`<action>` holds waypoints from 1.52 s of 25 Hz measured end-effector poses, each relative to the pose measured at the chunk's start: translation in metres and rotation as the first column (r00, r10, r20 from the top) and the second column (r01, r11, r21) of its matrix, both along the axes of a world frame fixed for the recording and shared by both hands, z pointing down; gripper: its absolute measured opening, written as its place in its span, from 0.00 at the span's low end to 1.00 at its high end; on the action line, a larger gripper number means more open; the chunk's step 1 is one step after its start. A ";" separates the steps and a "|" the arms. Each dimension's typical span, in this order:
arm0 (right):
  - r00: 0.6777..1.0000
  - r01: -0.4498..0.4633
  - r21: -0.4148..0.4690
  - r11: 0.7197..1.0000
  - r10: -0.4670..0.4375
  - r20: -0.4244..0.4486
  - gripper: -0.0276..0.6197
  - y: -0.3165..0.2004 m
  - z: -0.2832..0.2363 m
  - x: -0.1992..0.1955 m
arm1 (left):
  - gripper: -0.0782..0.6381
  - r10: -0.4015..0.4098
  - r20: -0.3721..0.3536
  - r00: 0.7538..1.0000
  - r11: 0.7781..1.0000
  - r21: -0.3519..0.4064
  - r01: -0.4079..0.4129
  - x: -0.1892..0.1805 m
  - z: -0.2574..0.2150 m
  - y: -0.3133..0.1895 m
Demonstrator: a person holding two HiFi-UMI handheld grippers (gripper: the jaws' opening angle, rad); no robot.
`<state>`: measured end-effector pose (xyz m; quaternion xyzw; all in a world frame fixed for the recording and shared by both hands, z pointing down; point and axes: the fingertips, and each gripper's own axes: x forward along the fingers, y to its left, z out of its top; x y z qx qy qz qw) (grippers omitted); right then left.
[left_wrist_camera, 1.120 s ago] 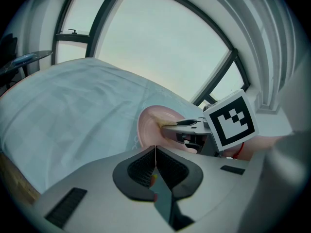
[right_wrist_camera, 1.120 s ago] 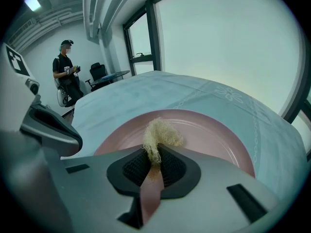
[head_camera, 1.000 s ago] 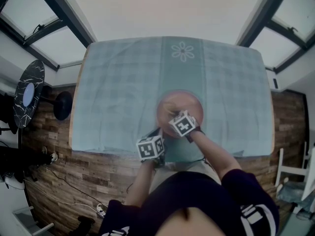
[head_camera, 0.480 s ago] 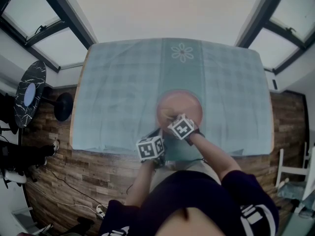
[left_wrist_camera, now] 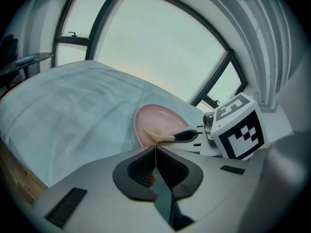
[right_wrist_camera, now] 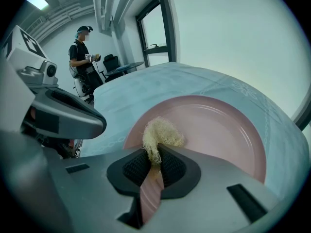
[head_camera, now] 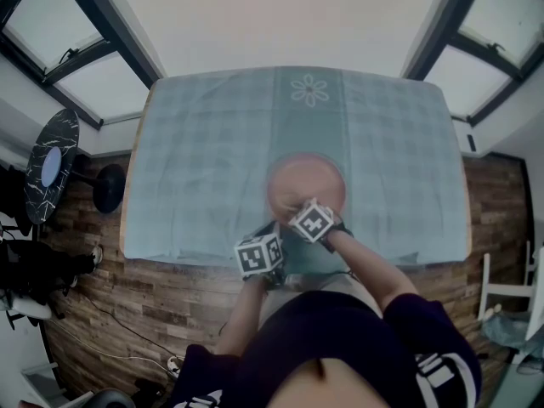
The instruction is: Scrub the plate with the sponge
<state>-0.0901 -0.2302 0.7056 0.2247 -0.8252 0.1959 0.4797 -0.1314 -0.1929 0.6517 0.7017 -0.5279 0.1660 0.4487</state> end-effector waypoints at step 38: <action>0.965 0.046 0.041 0.998 -0.034 -0.259 0.10 -0.006 -0.003 0.095 | 0.13 0.068 0.014 0.998 0.998 -0.003 -0.068 0.024 -0.002 0.004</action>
